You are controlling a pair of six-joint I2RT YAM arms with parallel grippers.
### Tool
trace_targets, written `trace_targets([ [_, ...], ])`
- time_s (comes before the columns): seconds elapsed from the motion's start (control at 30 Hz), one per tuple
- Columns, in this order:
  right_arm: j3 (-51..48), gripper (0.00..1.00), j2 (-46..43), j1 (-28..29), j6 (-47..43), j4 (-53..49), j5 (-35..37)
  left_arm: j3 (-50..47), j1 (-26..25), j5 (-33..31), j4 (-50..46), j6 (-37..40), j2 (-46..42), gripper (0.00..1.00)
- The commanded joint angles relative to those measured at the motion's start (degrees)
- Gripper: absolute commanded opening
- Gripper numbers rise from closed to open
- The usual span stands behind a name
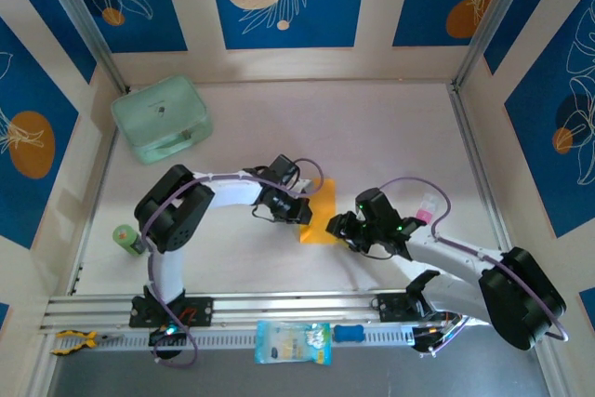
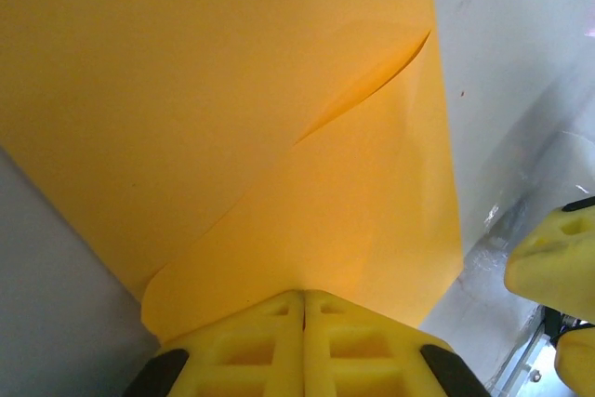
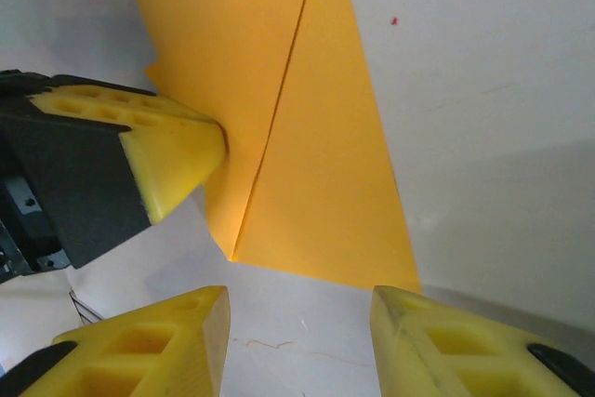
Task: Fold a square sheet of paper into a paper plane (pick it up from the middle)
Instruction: Turn over the paper at the center of the table.
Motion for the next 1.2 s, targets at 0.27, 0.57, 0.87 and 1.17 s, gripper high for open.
trace_targets([
  [0.27, 2.0, 0.45, 2.0, 0.5, 1.2, -2.9, 0.6, -2.8, -1.0, -1.4, -0.6, -3.9, -1.5, 0.07],
  [0.57, 3.0, 0.46, 5.9, 0.8, 0.8, -0.7, -0.3, -3.0, -1.2, -1.1, -0.3, -3.8, -1.6, 0.07],
  [0.87, 4.3, 0.46, 10.1, 1.1, -0.2, 2.9, -1.9, -3.2, -1.1, -1.0, -0.3, -3.6, -1.6, 0.07],
  [1.17, 6.8, 0.46, 13.6, -0.9, -3.1, 7.1, -4.0, -3.2, -1.1, -1.0, -0.3, -3.5, -1.7, 0.07],
])
